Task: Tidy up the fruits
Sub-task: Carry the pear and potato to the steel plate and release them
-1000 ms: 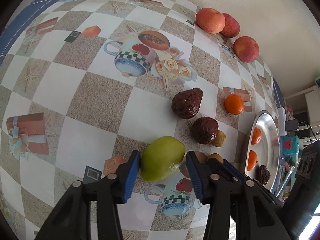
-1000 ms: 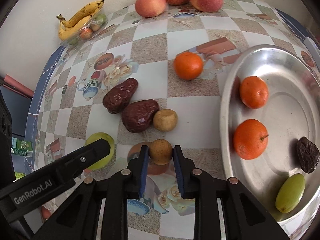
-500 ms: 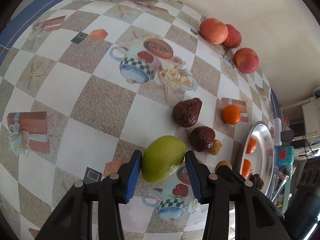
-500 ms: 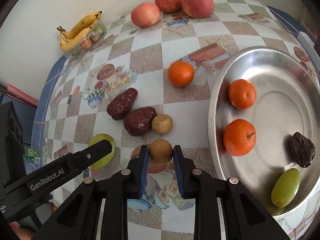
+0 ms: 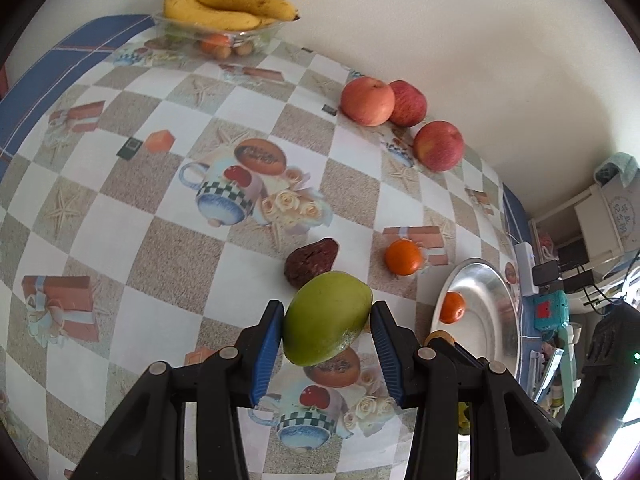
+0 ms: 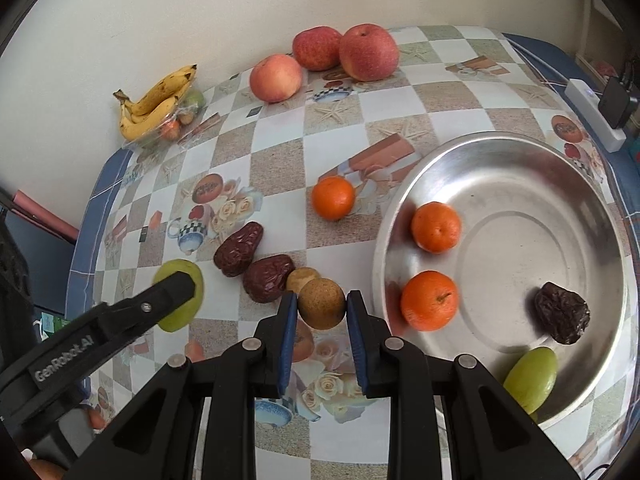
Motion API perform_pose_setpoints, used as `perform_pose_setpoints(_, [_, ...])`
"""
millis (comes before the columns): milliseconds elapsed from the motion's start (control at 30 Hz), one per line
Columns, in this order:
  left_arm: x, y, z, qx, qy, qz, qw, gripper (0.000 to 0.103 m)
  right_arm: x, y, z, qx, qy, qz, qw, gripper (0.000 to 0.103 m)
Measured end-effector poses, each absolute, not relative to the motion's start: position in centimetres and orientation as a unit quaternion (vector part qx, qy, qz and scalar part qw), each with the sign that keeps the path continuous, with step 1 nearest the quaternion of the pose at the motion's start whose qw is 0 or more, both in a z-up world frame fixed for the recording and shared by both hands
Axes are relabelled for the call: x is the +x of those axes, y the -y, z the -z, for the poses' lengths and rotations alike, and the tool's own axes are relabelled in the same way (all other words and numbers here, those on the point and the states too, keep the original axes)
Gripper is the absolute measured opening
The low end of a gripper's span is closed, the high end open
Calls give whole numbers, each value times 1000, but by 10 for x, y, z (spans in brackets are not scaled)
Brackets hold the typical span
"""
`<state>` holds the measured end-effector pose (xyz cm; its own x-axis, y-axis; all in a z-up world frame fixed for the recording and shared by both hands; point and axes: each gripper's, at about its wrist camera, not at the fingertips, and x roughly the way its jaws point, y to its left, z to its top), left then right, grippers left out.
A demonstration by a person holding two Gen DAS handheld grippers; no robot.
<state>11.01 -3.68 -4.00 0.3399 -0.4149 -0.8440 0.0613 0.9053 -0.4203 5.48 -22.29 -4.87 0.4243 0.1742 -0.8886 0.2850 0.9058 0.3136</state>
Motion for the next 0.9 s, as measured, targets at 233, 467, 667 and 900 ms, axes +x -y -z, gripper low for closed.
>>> perform_pose_setpoints(233, [104,66,39,-131,-551,184,803,48,42,266,48,221,-526,106,815,26])
perform_pose_setpoints(467, [89,113,43,-95,-552,242,792,48,19,320,55,261,-516,186,795,26])
perform_pose_setpoints(667, [72,160,44,-59,-541,299,783,48,5,344,50,278,-497,218,792,26])
perform_pose_setpoints(900, [63,181,41,-36,-521,329,787,47,3,346,49,280,-497,221,791,27])
